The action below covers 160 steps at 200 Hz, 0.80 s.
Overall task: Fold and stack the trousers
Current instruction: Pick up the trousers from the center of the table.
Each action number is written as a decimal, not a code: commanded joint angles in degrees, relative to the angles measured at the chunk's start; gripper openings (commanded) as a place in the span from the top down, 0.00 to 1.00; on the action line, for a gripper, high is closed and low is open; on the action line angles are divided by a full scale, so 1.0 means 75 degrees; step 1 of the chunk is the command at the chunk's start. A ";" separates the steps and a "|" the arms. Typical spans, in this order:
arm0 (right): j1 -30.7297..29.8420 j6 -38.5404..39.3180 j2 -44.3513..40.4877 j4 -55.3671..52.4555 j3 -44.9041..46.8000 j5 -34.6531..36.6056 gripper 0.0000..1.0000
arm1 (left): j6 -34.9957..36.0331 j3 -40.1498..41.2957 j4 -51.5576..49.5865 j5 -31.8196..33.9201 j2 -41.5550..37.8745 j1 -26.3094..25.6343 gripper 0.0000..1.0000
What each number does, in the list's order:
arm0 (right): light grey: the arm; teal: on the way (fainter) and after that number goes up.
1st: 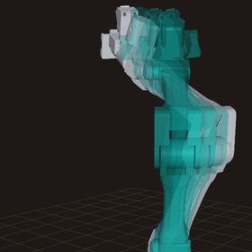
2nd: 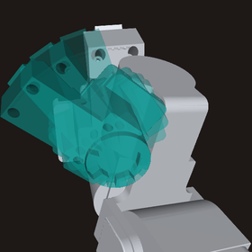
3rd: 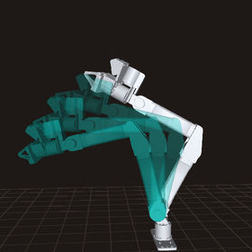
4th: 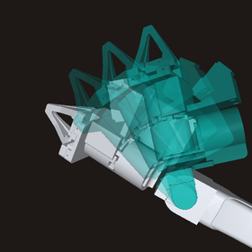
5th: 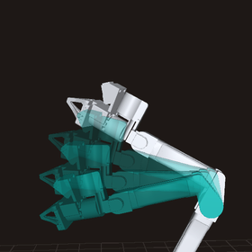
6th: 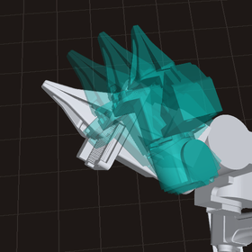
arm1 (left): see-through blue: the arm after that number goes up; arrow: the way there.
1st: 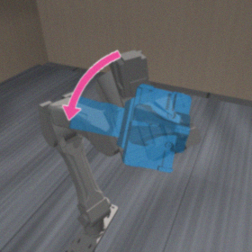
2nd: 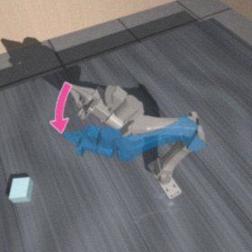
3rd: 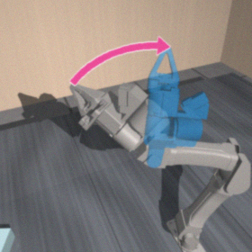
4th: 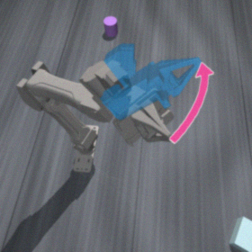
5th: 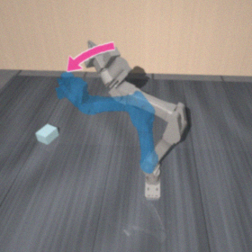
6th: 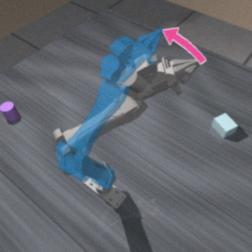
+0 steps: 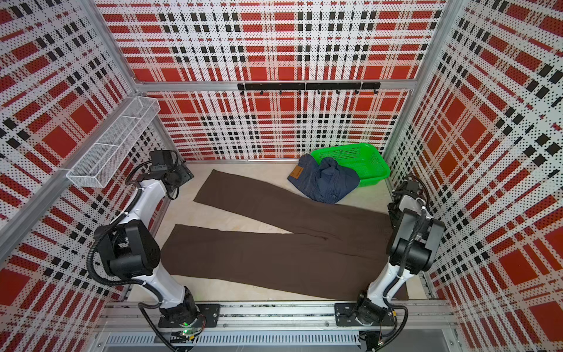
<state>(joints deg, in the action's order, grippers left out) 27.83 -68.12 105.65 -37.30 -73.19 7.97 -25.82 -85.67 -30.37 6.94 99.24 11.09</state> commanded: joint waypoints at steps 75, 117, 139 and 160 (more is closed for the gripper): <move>0.0097 -0.0208 0.1118 -0.0370 -0.0321 0.0275 0.45 | 0.0078 -0.0415 -0.0269 0.0193 0.0244 -0.0114 0.21; 0.0132 -0.0224 0.1140 -0.0219 -0.0232 0.0108 0.80 | 0.0021 -0.0507 -0.0275 0.0178 0.0343 -0.0110 0.21; 0.0130 -0.0145 0.0817 -0.0207 -0.0212 0.0007 1.00 | 0.0021 -0.0547 -0.0275 0.0176 0.0451 -0.0157 0.21; 0.0070 0.0012 0.0183 -0.0291 -0.0140 0.0044 1.00 | 0.0018 -0.0696 -0.0253 0.0143 0.0647 -0.0254 0.21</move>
<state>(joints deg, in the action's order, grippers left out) 28.32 -68.40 111.39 -38.85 -75.35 8.82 -25.61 -88.68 -31.94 7.97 101.82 10.33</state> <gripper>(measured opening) 0.079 0.788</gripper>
